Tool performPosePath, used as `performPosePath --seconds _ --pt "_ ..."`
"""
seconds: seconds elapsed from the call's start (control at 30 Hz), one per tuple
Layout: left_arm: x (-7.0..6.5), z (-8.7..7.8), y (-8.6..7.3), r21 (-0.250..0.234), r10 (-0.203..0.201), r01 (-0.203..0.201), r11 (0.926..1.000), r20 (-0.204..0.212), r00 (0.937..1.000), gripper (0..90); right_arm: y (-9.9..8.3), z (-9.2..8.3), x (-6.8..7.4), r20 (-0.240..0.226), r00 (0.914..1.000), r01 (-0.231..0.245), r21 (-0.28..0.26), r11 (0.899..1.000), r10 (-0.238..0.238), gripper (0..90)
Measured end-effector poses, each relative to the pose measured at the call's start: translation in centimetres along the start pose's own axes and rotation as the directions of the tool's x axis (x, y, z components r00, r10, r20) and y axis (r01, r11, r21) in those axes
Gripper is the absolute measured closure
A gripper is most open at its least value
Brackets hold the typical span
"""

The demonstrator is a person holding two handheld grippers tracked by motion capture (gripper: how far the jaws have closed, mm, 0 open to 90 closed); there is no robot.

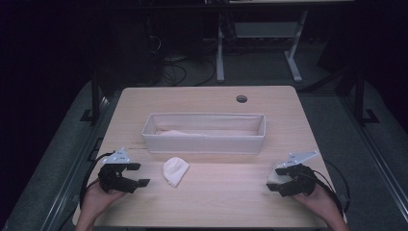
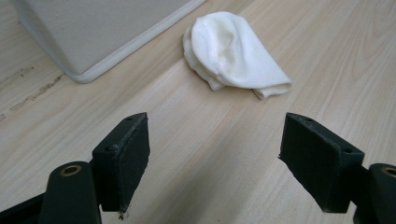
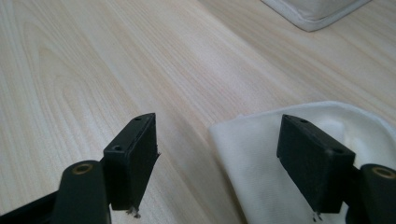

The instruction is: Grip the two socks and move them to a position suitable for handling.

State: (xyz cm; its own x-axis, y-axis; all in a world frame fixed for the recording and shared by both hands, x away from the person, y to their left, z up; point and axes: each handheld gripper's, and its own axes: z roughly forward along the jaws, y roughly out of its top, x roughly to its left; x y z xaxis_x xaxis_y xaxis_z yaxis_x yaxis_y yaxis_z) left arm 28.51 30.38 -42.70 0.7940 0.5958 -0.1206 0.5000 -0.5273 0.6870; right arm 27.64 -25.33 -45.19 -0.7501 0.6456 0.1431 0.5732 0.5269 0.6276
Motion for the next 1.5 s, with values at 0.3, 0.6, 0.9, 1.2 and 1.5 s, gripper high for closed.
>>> performPosePath --seconds 0.3,0.6,0.9,1.2,1.5 --pt "0.0 -1.1 0.2 0.004 0.002 -0.002 1.0000 -0.017 0.9999 24.7 0.1 0.2 0.2 -0.014 0.9997 0.019 0.014 1.000 -0.018 27.6" --pt "-0.2 -2.1 1.4 0.030 0.019 -0.019 0.9994 -0.023 0.9995 24.8 0.5 0.2 0.5 -0.026 0.9988 0.041 0.017 0.999 -0.041 27.4" --pt "-1.0 -1.8 4.6 0.077 0.089 -0.088 0.9931 -0.008 0.9960 25.1 0.5 0.4 1.0 -0.018 0.9972 0.074 0.038 0.997 -0.073 26.5" --pt "-1.5 -0.9 6.5 0.101 0.128 -0.129 0.9866 0.017 0.9917 28.9 0.6 0.0 1.4 -0.011 0.9972 0.075 0.029 0.997 -0.074 26.3" --pt "-2.0 1.7 7.6 0.158 0.150 -0.157 0.9748 0.056 0.9871 32.8 0.8 -0.2 1.8 -0.012 0.9958 0.091 0.022 0.996 -0.091 26.2"
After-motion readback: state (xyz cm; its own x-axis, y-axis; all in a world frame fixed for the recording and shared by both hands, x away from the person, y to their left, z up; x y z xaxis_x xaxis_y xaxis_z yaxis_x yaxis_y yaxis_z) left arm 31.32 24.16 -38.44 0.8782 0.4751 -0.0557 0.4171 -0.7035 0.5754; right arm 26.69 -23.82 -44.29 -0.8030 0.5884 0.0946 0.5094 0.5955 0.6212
